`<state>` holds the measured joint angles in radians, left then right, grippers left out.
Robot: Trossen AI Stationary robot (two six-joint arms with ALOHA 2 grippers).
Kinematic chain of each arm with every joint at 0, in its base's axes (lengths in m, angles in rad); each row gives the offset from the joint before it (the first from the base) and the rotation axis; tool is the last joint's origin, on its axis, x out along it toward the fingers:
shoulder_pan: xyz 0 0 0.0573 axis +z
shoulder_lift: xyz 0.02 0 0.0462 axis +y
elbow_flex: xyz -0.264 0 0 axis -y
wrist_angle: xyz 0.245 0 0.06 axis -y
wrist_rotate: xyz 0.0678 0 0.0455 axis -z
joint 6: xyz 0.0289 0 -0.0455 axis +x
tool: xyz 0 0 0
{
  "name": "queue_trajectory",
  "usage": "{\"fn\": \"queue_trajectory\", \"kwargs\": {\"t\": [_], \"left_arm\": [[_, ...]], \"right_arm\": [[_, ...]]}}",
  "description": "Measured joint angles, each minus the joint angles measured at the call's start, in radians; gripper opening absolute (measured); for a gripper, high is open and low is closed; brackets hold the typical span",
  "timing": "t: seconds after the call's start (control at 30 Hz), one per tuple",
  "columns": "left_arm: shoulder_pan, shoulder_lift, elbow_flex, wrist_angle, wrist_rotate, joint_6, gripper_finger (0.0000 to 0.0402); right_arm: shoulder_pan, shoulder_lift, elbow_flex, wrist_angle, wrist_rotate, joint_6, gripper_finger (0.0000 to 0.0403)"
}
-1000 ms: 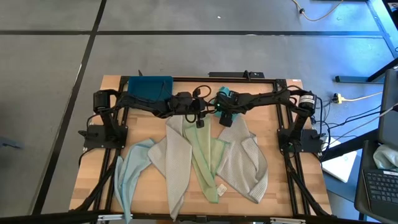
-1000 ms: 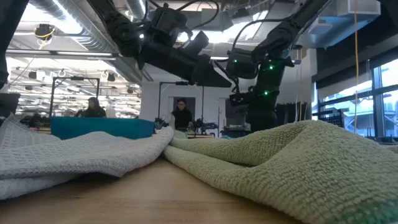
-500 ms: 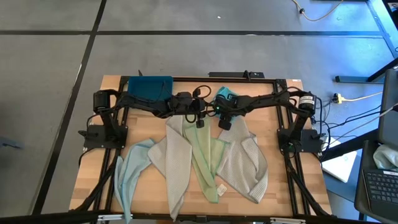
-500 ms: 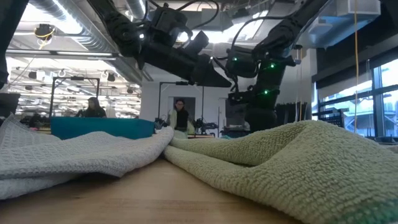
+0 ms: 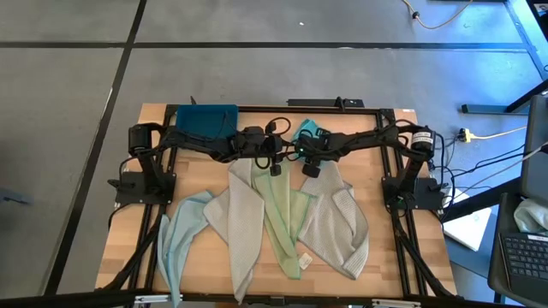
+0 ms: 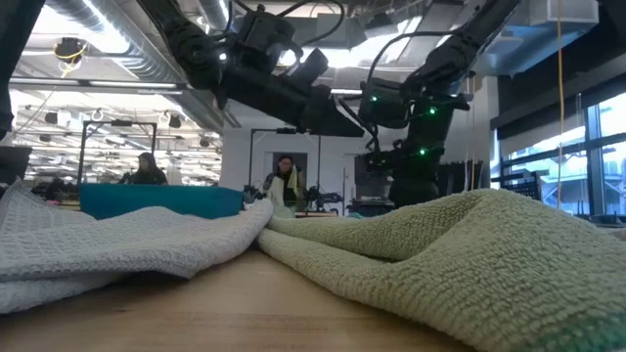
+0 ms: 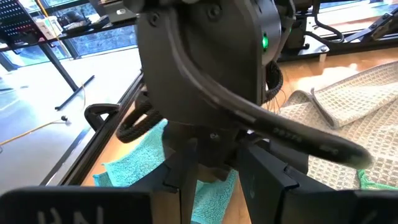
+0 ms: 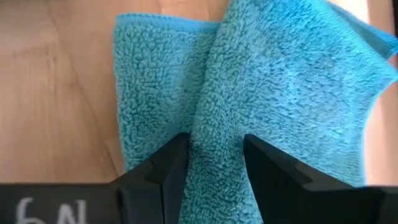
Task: Fold microfiber towels
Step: Fold the blue towel
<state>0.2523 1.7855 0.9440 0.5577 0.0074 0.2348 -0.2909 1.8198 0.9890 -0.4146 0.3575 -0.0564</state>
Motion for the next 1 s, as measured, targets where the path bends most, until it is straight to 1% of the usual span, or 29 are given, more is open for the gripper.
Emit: {"fn": "queue_trajectory", "kwargs": {"t": [0.2,0.3,0.4,0.57,0.6,0.77,0.87,1.0], "left_arm": [[0.0,0.0,0.0,0.0,0.0,0.0,0.0105],[0.0,0.0,0.0,0.0,0.0,0.0,0.0105],[0.0,0.0,0.0,-0.001,0.0,0.0,0.0105],[0.0,0.0,0.0,-0.004,0.0,0.0,0.0105],[0.0,0.0,0.0,-0.004,0.0,0.0,0.0105],[0.0,0.0,0.0,-0.004,0.0,0.0,0.0105],[0.0,0.0,0.0,-0.004,0.0,0.0,0.0105],[0.0,0.0,0.0,-0.004,-0.002,0.0,0.0105]], "right_arm": [[0.014,-0.004,-0.025,0.035,0.008,0.024,0.016],[0.03,0.001,-0.016,0.03,0.037,-0.002,0.0145],[0.044,0.002,-0.01,0.043,0.039,-0.037,0.011],[0.048,0.002,-0.01,0.041,0.044,-0.057,0.0022],[0.048,0.002,-0.01,0.038,0.046,-0.06,0.0012],[0.052,0.002,-0.008,0.024,0.077,-0.088,0.0013],[0.065,-0.001,-0.008,0.011,0.137,-0.109,0.0006],[0.094,-0.034,-0.008,0.003,0.217,-0.113,0.0008]]}}
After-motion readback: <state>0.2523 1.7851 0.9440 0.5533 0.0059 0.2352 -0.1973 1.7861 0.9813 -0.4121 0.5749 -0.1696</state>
